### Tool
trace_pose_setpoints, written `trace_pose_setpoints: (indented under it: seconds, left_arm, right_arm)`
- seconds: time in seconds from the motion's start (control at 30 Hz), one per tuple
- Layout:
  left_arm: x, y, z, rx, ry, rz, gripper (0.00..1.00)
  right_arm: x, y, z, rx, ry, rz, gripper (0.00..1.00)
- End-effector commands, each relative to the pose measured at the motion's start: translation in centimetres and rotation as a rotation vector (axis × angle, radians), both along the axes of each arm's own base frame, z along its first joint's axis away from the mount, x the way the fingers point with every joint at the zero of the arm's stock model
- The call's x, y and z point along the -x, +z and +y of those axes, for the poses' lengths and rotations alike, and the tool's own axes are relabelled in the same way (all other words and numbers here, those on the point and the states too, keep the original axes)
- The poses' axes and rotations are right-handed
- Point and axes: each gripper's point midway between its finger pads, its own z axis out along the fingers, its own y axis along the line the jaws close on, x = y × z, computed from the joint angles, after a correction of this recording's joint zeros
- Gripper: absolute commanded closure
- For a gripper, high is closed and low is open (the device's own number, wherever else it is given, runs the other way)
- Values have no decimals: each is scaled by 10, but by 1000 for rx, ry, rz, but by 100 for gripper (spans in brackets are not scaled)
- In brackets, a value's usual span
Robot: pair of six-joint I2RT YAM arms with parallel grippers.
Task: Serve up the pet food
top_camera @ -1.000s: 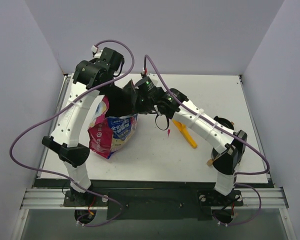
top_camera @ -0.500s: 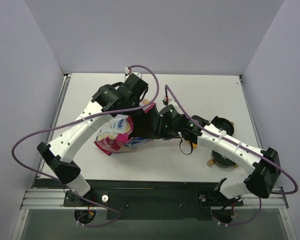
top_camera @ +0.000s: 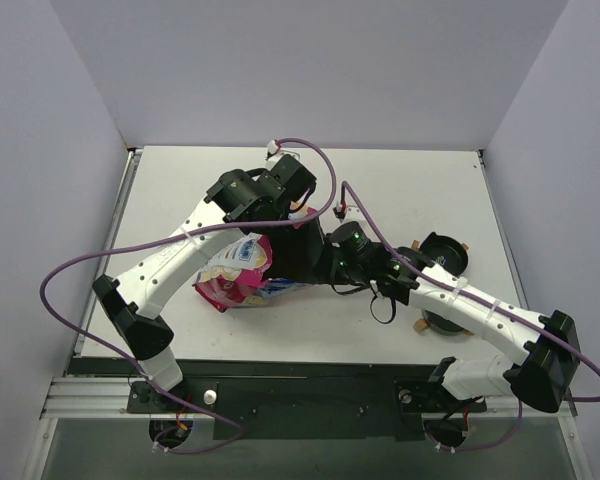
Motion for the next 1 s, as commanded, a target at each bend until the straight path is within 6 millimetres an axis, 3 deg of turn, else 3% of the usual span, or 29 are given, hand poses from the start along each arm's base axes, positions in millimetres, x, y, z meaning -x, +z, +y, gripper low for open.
trace_pose_setpoints:
  seconds: [0.0, 0.07, 0.1, 0.13, 0.17, 0.27, 0.33, 0.4, 0.47, 0.5, 0.53, 0.57, 0.6, 0.63, 0.67, 0.7, 0.73, 0.77, 0.93, 0.97]
  left_arm:
    - [-3, 8, 7, -45, -14, -23, 94]
    - [-3, 11, 4, -28, -31, -26, 100]
    - [-2, 12, 0, -13, -41, -21, 100]
    - [-2, 14, -3, 5, -48, -23, 100]
    - [-1, 15, -7, 28, -54, -20, 100]
    - [0, 21, -15, 93, -41, -23, 100]
    - [0, 26, -18, 120, -39, -28, 100]
    - [1, 31, -19, 139, -41, -36, 100]
    - [0, 35, -15, 138, -29, -47, 100]
    - [0, 36, -14, 137, -27, -46, 100]
    - [2, 38, -14, 144, -32, -45, 100]
    - [2, 40, -15, 152, -36, -50, 100]
    - [2, 41, -15, 161, -40, -48, 100]
    - [3, 42, -16, 169, -46, -46, 100]
    - [5, 42, -19, 182, -57, -37, 100]
    - [6, 41, -21, 186, -65, -31, 100]
    - [7, 42, -27, 210, -83, -23, 100]
    - [8, 41, -29, 215, -94, -16, 100]
    - [10, 46, -47, 298, -157, -6, 100]
    - [10, 45, -49, 307, -161, -2, 100]
  right_arm:
    - [5, 6, -9, -1, -5, -27, 100]
    - [5, 4, -11, 15, -10, -4, 93]
    - [7, 5, -11, 11, -3, 12, 79]
    - [8, 11, -11, -15, -7, 21, 72]
    - [7, 15, -13, -34, -17, 20, 56]
    - [8, 43, -27, -119, -52, -41, 34]
    - [9, 56, -40, -143, -76, -74, 30]
    - [9, 57, -62, -130, -143, -65, 30]
    - [10, 43, -83, -120, -208, -19, 32]
    - [7, 27, -95, -113, -258, 14, 35]
    - [7, 22, -99, -127, -278, 29, 47]
    - [4, 4, -109, -123, -338, 65, 54]
    - [6, -4, -107, -143, -330, 100, 80]
    - [0, -17, -107, -160, -350, 114, 90]
    - [-10, -15, -100, -198, -342, 83, 100]
    - [-8, -36, -94, -182, -330, 138, 100]
    - [-17, -33, -80, -236, -298, 123, 100]
    - [-17, -50, -65, -240, -258, 193, 100]
    - [-44, -56, 18, -388, -118, 226, 100]
    - [-48, -68, 37, -417, -106, 281, 100]
